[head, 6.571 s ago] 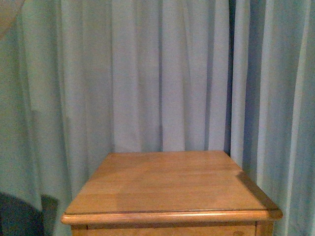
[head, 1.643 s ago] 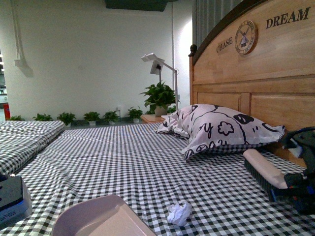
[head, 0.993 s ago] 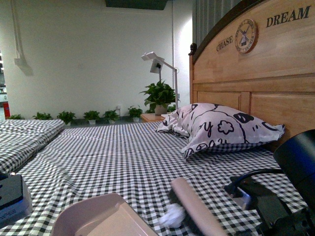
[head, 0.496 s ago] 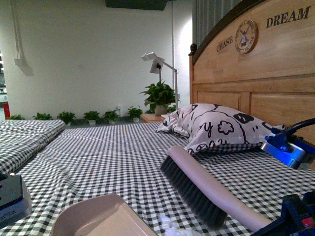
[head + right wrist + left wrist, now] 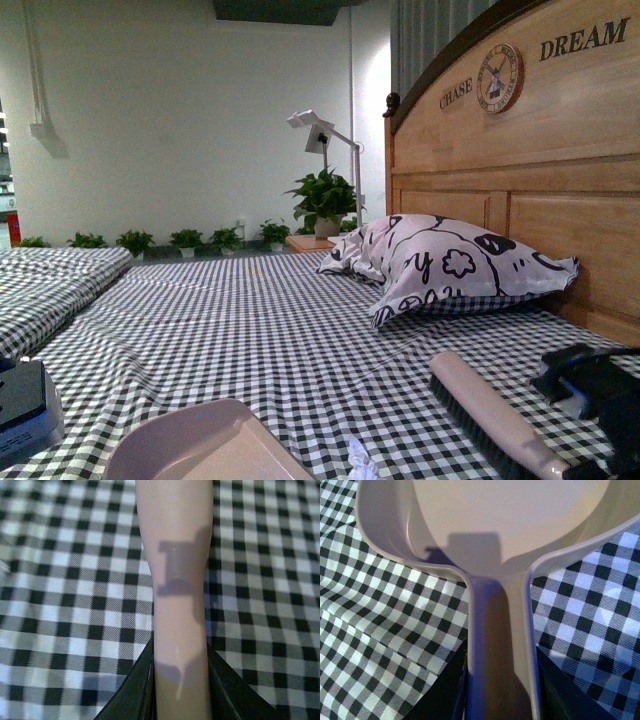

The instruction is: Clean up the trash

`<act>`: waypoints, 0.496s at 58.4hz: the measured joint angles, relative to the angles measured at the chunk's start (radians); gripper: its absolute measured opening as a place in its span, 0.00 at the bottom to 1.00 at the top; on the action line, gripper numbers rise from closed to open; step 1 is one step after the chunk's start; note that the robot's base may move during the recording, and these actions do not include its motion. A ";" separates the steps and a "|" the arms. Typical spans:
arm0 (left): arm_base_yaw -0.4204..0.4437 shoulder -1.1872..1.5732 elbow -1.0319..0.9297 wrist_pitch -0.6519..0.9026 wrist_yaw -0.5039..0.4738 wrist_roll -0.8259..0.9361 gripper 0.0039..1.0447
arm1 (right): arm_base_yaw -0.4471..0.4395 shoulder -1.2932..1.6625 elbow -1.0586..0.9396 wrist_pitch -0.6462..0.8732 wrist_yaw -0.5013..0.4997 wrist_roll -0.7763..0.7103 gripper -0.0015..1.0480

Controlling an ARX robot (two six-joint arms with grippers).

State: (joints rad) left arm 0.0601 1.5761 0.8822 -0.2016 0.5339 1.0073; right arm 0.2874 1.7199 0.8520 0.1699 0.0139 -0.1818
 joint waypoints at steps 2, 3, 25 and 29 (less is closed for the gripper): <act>0.000 0.000 0.000 0.000 0.000 0.000 0.27 | 0.010 0.025 0.005 -0.006 -0.001 0.000 0.20; 0.000 0.000 0.000 0.000 0.000 0.000 0.27 | 0.015 0.032 0.006 -0.011 -0.002 0.001 0.20; -0.001 0.000 0.000 0.000 0.000 0.002 0.27 | 0.187 -0.126 -0.041 -0.254 -0.409 0.046 0.20; 0.000 0.000 0.000 0.000 0.000 0.002 0.27 | 0.198 -0.201 -0.051 -0.290 -0.494 0.030 0.20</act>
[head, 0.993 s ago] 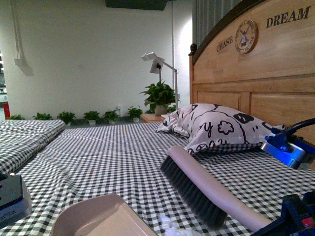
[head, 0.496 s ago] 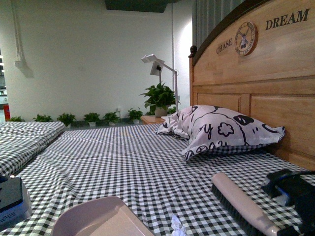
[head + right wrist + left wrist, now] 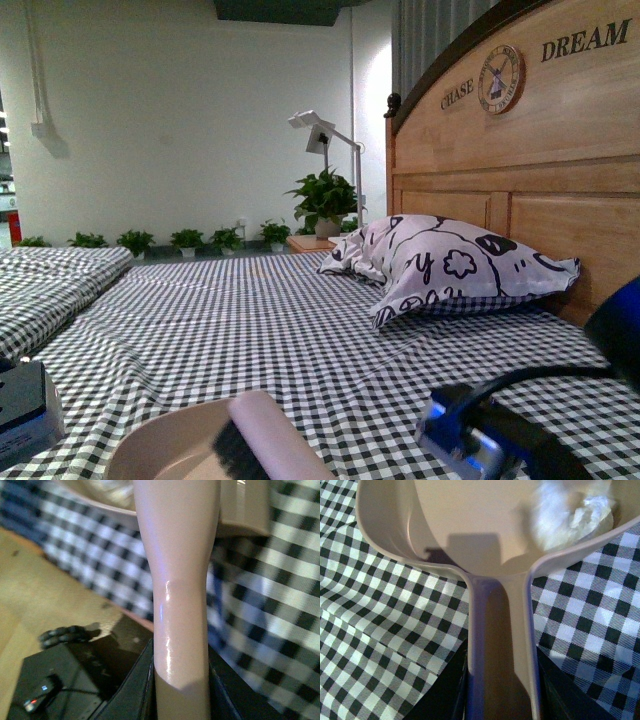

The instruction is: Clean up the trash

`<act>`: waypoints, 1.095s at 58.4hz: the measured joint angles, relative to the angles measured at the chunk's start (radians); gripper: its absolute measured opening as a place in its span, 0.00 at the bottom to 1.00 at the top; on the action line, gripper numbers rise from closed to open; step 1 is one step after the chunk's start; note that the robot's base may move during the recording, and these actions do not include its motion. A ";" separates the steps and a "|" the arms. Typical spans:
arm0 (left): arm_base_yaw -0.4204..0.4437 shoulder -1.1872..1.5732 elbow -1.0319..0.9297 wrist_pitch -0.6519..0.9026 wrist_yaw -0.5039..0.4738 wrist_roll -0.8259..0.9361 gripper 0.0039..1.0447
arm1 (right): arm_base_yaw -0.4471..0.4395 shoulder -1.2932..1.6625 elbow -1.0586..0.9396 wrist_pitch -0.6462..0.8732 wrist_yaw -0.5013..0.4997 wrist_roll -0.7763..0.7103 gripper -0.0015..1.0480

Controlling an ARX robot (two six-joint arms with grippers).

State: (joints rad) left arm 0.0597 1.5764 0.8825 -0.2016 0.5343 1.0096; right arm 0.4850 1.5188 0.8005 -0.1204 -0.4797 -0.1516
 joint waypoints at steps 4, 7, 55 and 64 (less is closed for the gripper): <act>0.000 0.000 0.000 0.000 -0.001 0.000 0.27 | -0.003 -0.066 -0.003 -0.028 -0.023 -0.014 0.20; 0.000 0.000 0.000 0.000 -0.001 0.000 0.27 | -0.014 -0.095 -0.003 -0.039 -0.023 -0.021 0.20; 0.019 -0.092 -0.164 0.596 -0.019 -0.545 0.26 | -0.412 -0.378 -0.057 0.130 -0.003 0.171 0.20; 0.035 -0.136 -0.187 0.665 -0.082 -0.620 0.26 | -0.467 -0.455 -0.060 0.121 -0.053 0.213 0.20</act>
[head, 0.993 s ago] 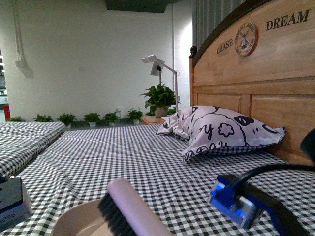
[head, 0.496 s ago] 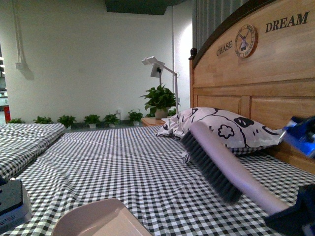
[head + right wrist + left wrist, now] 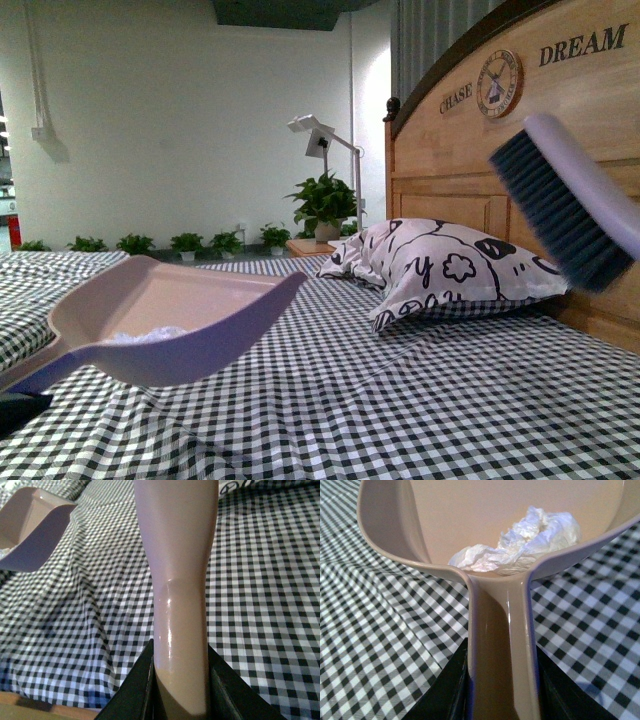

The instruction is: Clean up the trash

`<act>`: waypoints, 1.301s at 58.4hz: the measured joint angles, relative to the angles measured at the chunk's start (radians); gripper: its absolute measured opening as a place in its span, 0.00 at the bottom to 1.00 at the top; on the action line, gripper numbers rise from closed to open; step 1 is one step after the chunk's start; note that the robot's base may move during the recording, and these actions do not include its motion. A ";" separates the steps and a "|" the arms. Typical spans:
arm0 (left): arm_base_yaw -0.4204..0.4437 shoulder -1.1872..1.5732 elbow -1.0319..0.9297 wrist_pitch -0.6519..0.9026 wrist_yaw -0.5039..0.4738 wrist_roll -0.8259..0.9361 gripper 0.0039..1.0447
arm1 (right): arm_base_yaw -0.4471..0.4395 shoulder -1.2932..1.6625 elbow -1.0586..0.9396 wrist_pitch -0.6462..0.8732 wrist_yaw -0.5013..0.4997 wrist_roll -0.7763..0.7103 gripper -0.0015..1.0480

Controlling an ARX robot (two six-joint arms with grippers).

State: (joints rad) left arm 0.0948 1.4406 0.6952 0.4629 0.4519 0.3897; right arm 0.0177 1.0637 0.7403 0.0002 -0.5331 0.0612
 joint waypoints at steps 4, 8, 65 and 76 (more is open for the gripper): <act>0.008 -0.020 -0.016 0.050 -0.063 -0.022 0.26 | -0.022 -0.036 0.000 0.006 -0.017 0.027 0.20; 0.015 -0.039 -0.029 0.093 -0.123 -0.037 0.26 | -0.037 -0.064 0.000 0.014 -0.033 0.051 0.20; -0.023 -0.772 -0.386 0.083 -0.400 -0.270 0.26 | -0.150 -0.473 -0.061 0.080 -0.032 0.284 0.20; -0.062 -0.885 -0.426 0.008 -0.438 -0.303 0.26 | -0.167 -0.499 -0.061 0.057 -0.021 0.287 0.20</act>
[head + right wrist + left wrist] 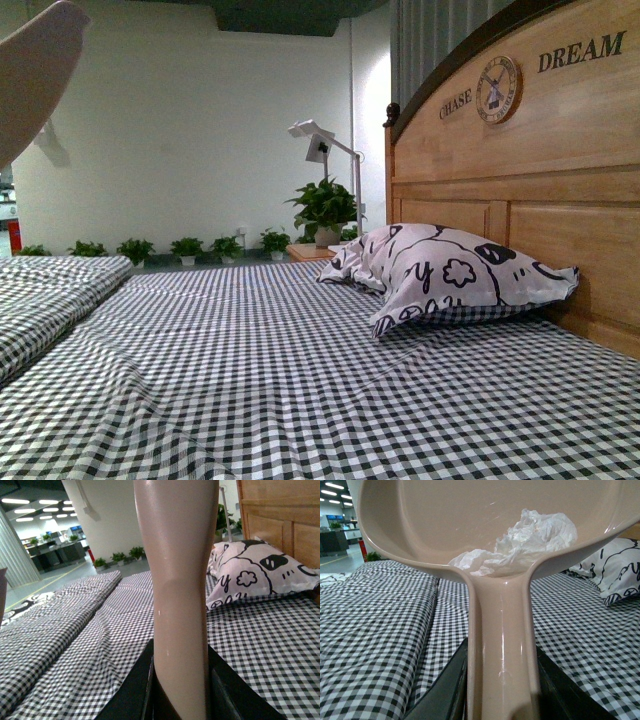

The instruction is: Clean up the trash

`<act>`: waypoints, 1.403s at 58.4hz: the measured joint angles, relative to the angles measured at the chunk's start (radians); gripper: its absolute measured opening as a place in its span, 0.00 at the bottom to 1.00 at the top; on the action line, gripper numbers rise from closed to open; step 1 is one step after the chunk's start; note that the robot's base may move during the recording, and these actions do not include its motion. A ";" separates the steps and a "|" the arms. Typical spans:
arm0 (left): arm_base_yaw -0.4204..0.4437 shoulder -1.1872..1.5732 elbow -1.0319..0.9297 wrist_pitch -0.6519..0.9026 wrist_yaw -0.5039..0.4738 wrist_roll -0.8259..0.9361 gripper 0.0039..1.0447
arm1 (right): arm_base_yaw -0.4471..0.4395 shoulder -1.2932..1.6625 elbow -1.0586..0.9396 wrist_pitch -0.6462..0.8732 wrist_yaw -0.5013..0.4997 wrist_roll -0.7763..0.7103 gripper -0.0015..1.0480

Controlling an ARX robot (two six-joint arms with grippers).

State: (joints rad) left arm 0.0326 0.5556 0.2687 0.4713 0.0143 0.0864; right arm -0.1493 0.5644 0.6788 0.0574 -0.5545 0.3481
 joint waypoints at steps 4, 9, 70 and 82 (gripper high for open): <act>-0.005 -0.006 -0.003 -0.001 0.000 -0.004 0.26 | -0.002 -0.004 0.000 -0.007 0.012 0.000 0.20; -0.006 -0.006 -0.003 -0.001 -0.001 -0.006 0.26 | -0.002 -0.004 0.000 -0.007 0.013 0.000 0.20; -0.006 -0.006 -0.003 -0.001 -0.004 -0.006 0.26 | -0.003 -0.003 0.000 -0.008 0.016 0.000 0.20; -0.006 -0.006 -0.003 -0.001 -0.004 -0.006 0.26 | -0.003 -0.003 0.000 -0.008 0.016 0.000 0.20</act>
State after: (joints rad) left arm 0.0261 0.5491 0.2657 0.4706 0.0105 0.0799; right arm -0.1520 0.5617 0.6788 0.0494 -0.5381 0.3481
